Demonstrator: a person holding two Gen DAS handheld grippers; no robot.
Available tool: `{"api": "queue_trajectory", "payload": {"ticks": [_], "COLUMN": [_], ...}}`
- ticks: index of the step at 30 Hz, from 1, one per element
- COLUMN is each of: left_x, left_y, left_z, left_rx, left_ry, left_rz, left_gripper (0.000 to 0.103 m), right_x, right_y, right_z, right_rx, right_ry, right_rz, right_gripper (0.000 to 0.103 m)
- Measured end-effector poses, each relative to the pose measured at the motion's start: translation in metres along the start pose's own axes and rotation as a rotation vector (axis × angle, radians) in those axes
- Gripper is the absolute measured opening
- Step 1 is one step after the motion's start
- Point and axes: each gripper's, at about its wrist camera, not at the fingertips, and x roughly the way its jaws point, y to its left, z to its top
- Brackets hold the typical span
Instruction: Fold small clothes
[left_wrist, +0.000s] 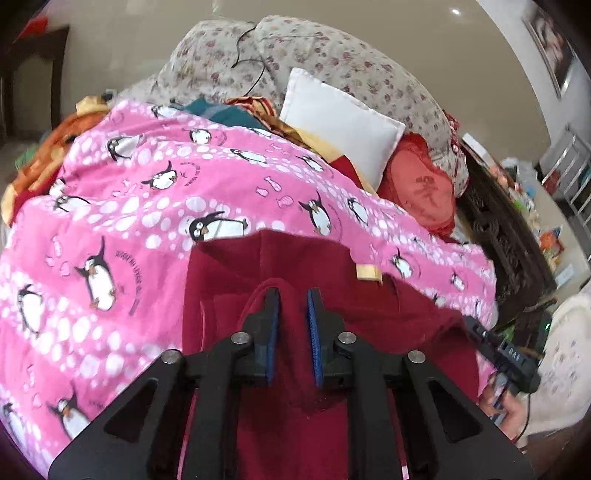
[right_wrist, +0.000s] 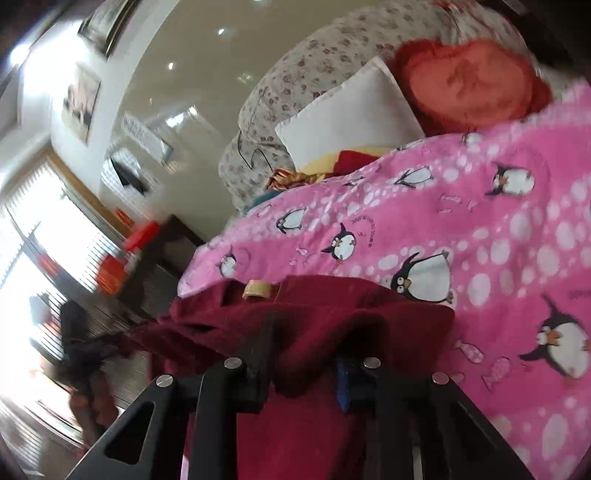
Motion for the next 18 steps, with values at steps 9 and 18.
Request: {"api": "queue_trajectory", "payload": {"ticks": [9,18], "left_x": [-0.06,0.024], "left_y": [-0.004,-0.038], "left_z": [0.01,-0.03], "left_rx": [-0.006,0.169], "left_ry": [-0.215,-0.053], "left_rz": [-0.05,0.148], "left_gripper": [0.074,0.074], "right_x": [-0.056,0.034], "right_y": [0.041,0.054], "right_z": [0.004,-0.014], "right_rx": [-0.107,-0.259], "right_ry": [-0.155,0.063], "right_rz": [0.076,-0.287], "right_gripper": [0.049,0.049]}}
